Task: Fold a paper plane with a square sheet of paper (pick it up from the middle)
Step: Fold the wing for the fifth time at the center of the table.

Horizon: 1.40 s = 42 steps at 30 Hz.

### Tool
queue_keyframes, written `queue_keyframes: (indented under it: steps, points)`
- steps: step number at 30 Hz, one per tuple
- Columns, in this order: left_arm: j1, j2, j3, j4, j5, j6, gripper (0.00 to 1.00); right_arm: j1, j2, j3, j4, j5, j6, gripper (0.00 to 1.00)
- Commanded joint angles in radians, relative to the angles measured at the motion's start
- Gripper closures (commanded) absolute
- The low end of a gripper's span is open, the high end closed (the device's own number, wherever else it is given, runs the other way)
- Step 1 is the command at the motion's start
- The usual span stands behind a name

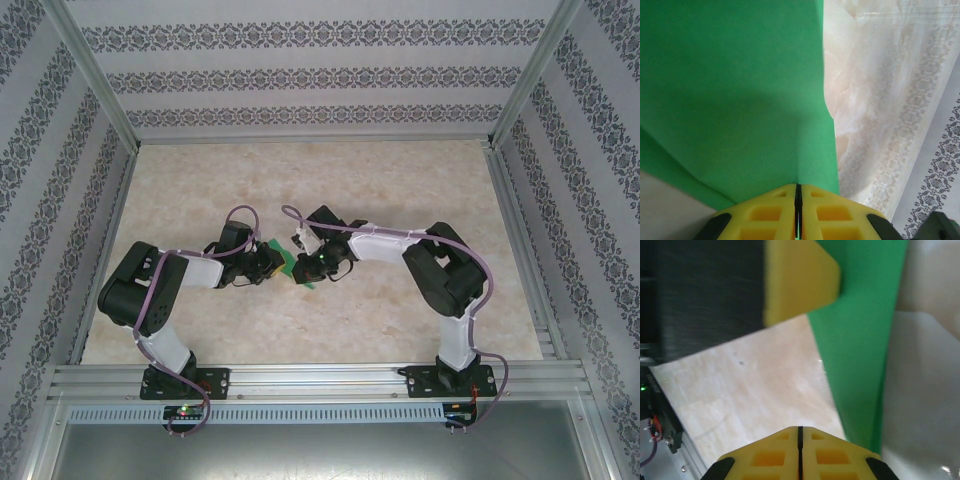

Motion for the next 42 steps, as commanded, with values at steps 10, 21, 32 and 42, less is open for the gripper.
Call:
queue_keyframes:
  steps: [10,21,32,42]
  points:
    - [0.006,0.061,-0.026,-0.167,-0.064,0.007,0.88,-0.041,0.048,-0.078,0.041,-0.054,0.028,0.93]
    - [0.008,0.072,-0.027,-0.165,-0.06,0.016,0.89,-0.054,-0.027,-0.22,0.157,-0.08,0.037,0.94]
    - [0.008,0.067,-0.008,-0.182,-0.025,0.069,0.89,-0.029,-0.014,-0.051,0.217,-0.052,0.082,0.95]
    - [0.01,0.094,0.006,-0.174,-0.011,0.076,0.9,-0.028,0.079,-0.006,0.153,-0.02,0.061,1.0]
